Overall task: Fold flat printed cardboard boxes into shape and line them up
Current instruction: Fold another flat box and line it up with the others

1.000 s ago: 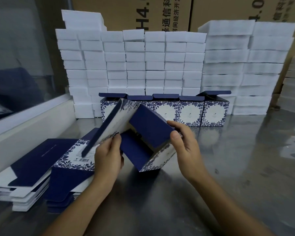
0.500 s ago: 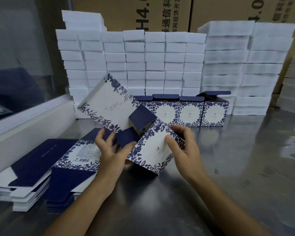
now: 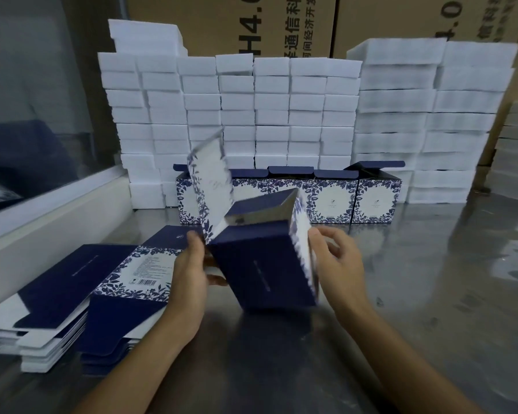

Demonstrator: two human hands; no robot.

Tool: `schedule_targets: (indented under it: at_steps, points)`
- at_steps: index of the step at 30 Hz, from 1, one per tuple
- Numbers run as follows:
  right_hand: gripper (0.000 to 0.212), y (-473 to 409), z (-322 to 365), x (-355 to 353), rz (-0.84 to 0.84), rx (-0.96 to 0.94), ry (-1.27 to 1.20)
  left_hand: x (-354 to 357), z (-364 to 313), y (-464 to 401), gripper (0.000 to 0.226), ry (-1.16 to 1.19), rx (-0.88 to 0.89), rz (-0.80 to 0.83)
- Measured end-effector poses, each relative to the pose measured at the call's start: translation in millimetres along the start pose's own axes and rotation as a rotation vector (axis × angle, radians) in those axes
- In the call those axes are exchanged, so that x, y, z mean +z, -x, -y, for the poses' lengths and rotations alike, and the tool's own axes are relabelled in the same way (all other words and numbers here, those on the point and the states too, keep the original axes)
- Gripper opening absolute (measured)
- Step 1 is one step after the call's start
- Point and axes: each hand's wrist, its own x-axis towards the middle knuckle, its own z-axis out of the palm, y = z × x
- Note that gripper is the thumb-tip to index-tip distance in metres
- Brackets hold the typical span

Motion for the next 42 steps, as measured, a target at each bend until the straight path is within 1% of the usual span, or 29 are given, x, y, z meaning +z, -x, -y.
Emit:
schedule_targets:
  at_steps: [1, 3, 4, 5, 6, 8, 9, 10, 12, 13, 16, 18, 19, 20, 21, 23, 25, 27, 29, 32, 33, 35, 38, 42]
  points:
    - [0.023, 1.4, 1.5, 0.4, 0.03, 0.003, -0.001, 1.1, 1.2, -0.2, 0.043, -0.018, 0.006, -0.004]
    - [0.038, 4.8, 5.7, 2.0, 0.107, 0.012, -0.061, 0.8, 3.5, -2.2, 0.046, -0.043, -0.013, 0.006]
    - [0.042, 6.7, 8.6, 3.0, 0.153, 0.038, -0.123, 0.5, 4.8, -3.5, 0.039, -0.033, -0.028, 0.009]
    - [0.045, 8.6, 11.1, 3.6, 0.198, 0.078, -0.184, -0.5, 5.5, -4.7, 0.026, -0.014, -0.041, 0.009]
    - [0.047, 9.6, 13.2, 3.9, 0.231, 0.108, -0.221, -2.3, 5.4, -4.8, 0.019, 0.002, -0.056, 0.022]
    - [0.052, 10.2, 13.9, 4.9, 0.285, 0.095, -0.214, -5.1, 7.6, -5.7, 0.049, -0.003, -0.06, 0.056]
    - [0.055, 11.0, 14.0, 6.2, 0.305, 0.067, -0.191, -5.2, 9.0, -6.0, 0.057, -0.009, -0.071, 0.054]
    - [0.058, 12.1, 13.8, 7.4, 0.315, 0.038, -0.153, -4.7, 10.0, -5.9, 0.056, -0.015, -0.089, 0.052]
    - [0.065, 13.5, 12.0, 9.3, 0.333, -0.014, -0.095, -2.8, 7.8, -5.5, 0.032, -0.016, -0.116, 0.037]
    - [0.07, 13.5, 10.8, 9.9, 0.344, -0.02, -0.096, -1.7, 6.2, -6.5, 0.027, -0.04, -0.11, 0.016]
    - [0.076, 11.8, 6.9, 8.1, 0.394, 0.027, -0.169, 0.9, 1.4, -11.2, 0.033, -0.176, -0.099, -0.05]
    - [0.077, 11.3, 5.7, 7.2, 0.388, 0.056, -0.197, 2.0, -1.5, -10.6, 0.036, -0.287, -0.086, -0.052]
    - [0.079, 10.9, 4.6, 7.2, 0.362, 0.055, -0.191, 2.0, -2.8, -8.5, 0.038, -0.292, -0.077, -0.045]
    - [0.079, 10.3, 2.7, 7.5, 0.318, 0.037, -0.166, 2.1, -5.1, -4.3, 0.043, -0.26, -0.069, -0.028]
    - [0.075, 9.4, 1.5, 7.8, 0.255, 0.002, -0.128, 2.2, -7.2, 0.5, 0.051, -0.221, -0.056, -0.011]
    - [0.06, 7.1, -1.1, 7.3, 0.125, -0.081, -0.053, 1.4, -9.0, 6.4, 0.061, -0.193, -0.021, 0.014]
    - [0.047, 3.3, -5.2, 6.7, 0.065, -0.14, 0.015, 1.3, -9.4, 8.7, 0.054, -0.165, 0.006, 0.036]
    - [0.028, -0.1, -8.9, 6.5, 0.034, -0.158, 0.053, 2.6, -9.7, 10.6, 0.045, -0.166, 0.025, 0.051]
    - [0.019, -1.2, -10.3, 6.3, 0.016, -0.13, 0.031, 3.2, -8.4, 12.0, 0.048, -0.191, 0.056, 0.065]
    - [0.02, -0.8, -10.1, 5.9, 0.039, -0.108, 0.007, 3.8, -8.0, 14.1, 0.072, -0.251, 0.089, 0.074]
    - [0.02, -0.3, -9.3, 6.4, 0.046, -0.102, 0.008, 4.0, -8.6, 14.9, 0.074, -0.268, 0.11, 0.082]
    - [0.015, 1.6, -7.5, 6.5, 0.069, -0.078, 0.007, 4.8, -9.6, 16.8, 0.062, -0.306, 0.181, 0.113]
    - [0.036, 3.7, -6.6, 6.2, 0.119, -0.035, 0.04, 5.6, -8.6, 18.3, 0.051, -0.405, 0.255, 0.152]
    - [0.045, 5.7, -2.8, 6.2, 0.188, 0.018, 0.006, 8.2, -9.9, 19.6, 0.039, -0.514, 0.366, 0.151]
